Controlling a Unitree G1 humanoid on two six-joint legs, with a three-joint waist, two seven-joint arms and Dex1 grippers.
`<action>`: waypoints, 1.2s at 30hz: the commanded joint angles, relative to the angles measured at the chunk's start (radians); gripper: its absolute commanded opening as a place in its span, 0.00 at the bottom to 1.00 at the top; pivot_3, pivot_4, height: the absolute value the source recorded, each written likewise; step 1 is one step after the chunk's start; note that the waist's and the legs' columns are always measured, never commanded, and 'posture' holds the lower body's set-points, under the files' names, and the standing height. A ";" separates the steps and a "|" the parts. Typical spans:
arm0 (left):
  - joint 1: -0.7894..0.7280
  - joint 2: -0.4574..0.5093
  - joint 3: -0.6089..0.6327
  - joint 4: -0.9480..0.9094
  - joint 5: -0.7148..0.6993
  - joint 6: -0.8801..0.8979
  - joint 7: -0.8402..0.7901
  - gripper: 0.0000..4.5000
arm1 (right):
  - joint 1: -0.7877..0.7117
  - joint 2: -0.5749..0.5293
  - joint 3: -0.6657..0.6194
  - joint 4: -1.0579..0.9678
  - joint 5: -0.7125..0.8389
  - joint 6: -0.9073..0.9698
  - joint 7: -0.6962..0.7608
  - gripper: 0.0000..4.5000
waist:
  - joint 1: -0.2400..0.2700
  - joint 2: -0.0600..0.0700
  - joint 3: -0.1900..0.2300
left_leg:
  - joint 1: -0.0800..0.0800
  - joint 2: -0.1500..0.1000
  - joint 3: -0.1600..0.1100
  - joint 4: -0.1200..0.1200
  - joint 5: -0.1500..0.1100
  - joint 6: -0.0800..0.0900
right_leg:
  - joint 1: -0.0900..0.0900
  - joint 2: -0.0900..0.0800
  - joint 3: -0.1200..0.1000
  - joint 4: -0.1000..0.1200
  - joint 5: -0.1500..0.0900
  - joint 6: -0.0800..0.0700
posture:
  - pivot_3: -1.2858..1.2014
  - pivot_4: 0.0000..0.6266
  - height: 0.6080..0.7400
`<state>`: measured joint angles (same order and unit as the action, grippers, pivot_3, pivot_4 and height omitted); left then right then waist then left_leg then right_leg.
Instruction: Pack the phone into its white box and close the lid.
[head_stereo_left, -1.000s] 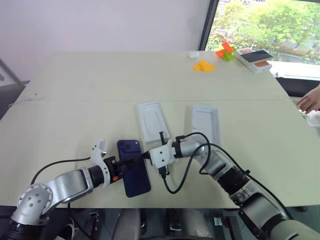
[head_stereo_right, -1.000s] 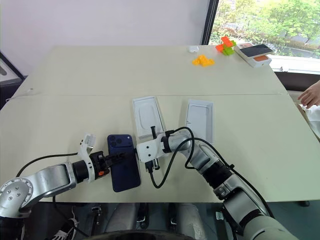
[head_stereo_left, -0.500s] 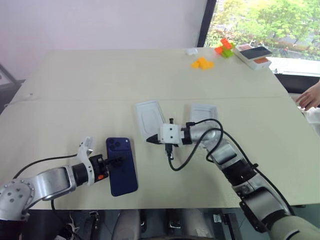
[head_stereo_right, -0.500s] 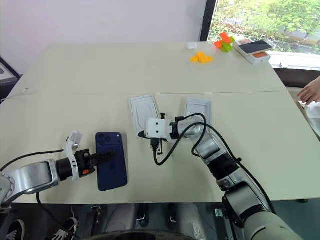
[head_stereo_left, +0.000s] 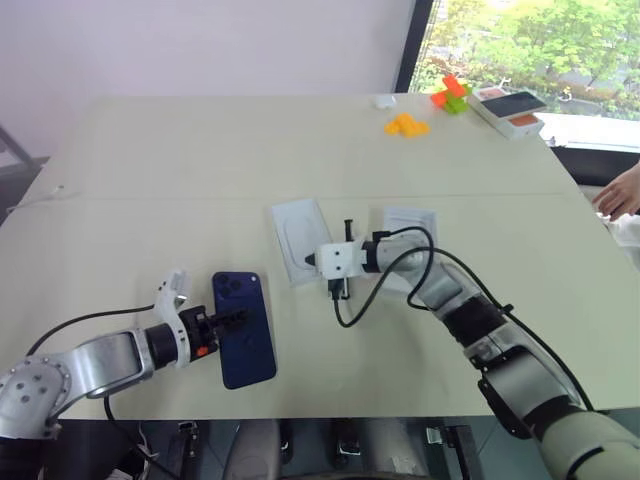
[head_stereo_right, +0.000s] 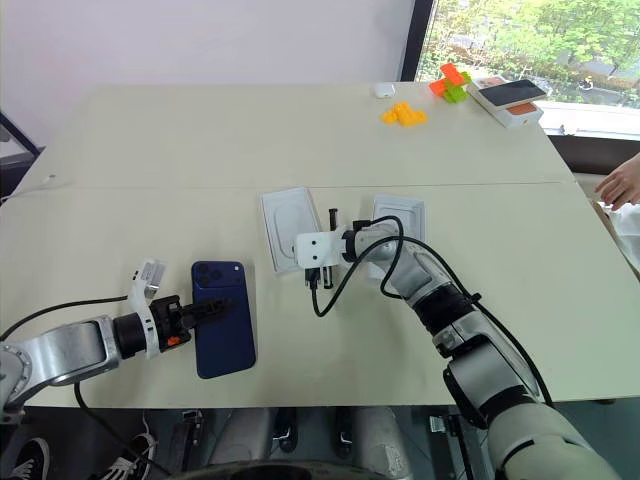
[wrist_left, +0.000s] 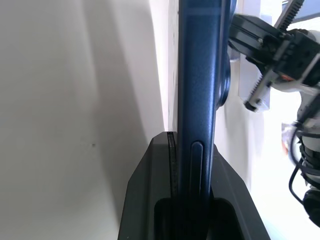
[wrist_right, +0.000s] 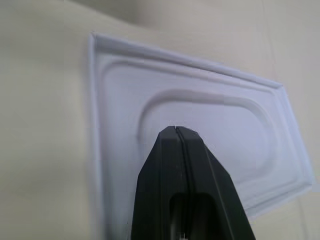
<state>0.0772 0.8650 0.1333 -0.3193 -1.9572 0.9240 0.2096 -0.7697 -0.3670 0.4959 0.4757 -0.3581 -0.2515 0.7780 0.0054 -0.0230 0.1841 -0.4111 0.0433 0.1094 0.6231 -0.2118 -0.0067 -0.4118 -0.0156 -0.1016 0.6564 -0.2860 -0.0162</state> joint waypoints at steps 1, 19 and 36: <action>-0.008 -0.007 0.012 -0.010 -0.001 -0.017 0.017 0.01 | -0.019 0.025 -0.006 0.032 -0.015 -0.018 -0.041 0.00 | 0.001 0.000 0.000 | 0.000 0.000 0.000 0.000 0.000 0.000 | 0.000 0.000 0.000 0.000 0.000 0.000 | 0.52 0.24 0.98; -0.016 0.043 0.102 -0.045 0.117 0.018 -0.150 0.00 | 0.004 -0.038 -0.145 -0.305 0.395 0.384 0.387 0.98 | 0.006 -0.001 0.003 | 0.000 0.000 0.000 -0.003 0.000 0.000 | 0.000 0.000 0.000 -0.001 0.001 0.001 | 0.52 0.24 0.98; -0.035 0.042 0.168 -0.019 0.109 0.021 -0.209 0.00 | -0.021 -0.032 -0.004 -0.230 0.252 0.467 0.415 0.98 | -0.004 -0.002 0.007 | -0.001 0.000 0.001 -0.008 0.001 -0.002 | -0.003 0.000 0.000 -0.003 0.001 0.001 | 0.52 0.24 0.98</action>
<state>0.0548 0.9084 0.2597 -0.3187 -1.8224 0.9551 0.0075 -0.7694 -0.4092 0.4889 0.2421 -0.1000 0.1917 1.1882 0.0011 -0.0253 0.1912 -0.4123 0.0434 0.1107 0.6154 -0.2103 -0.0086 -0.4152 -0.0155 -0.1018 0.6535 -0.2852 -0.0152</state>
